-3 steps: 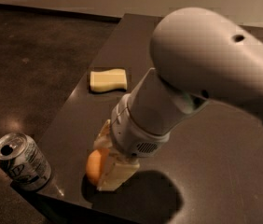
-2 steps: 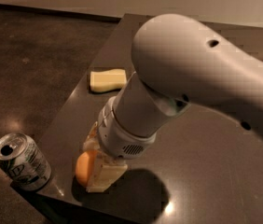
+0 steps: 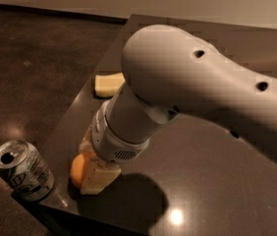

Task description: Move orange near 7up can

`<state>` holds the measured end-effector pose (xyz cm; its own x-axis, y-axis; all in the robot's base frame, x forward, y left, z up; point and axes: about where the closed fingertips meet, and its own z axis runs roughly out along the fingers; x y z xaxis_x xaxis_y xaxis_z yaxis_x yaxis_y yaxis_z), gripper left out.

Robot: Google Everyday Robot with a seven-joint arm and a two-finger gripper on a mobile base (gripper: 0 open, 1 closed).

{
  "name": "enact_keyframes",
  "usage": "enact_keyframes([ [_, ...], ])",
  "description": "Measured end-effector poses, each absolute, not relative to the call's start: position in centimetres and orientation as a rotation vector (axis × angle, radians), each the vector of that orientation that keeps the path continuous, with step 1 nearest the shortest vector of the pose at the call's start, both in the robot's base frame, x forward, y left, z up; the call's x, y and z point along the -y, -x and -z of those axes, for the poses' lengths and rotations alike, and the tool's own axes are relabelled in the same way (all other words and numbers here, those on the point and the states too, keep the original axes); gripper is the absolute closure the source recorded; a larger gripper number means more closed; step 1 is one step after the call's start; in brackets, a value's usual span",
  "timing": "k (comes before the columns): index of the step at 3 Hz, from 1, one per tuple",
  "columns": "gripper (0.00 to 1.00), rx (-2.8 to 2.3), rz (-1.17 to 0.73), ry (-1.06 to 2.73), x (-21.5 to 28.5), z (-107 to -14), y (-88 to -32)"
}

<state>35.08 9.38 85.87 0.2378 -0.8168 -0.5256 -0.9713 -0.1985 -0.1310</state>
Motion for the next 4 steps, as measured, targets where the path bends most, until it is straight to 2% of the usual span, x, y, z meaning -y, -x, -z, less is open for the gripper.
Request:
enact_keyframes([
  [2, 0.04, -1.642, -0.458, 2.047, -9.93, -86.06, -35.93],
  [3, 0.00, -1.640, -0.455, 2.048, -9.97, -86.14, -35.88],
  [4, 0.00, -1.640, -0.455, 2.048, -9.97, -86.15, -35.87],
])
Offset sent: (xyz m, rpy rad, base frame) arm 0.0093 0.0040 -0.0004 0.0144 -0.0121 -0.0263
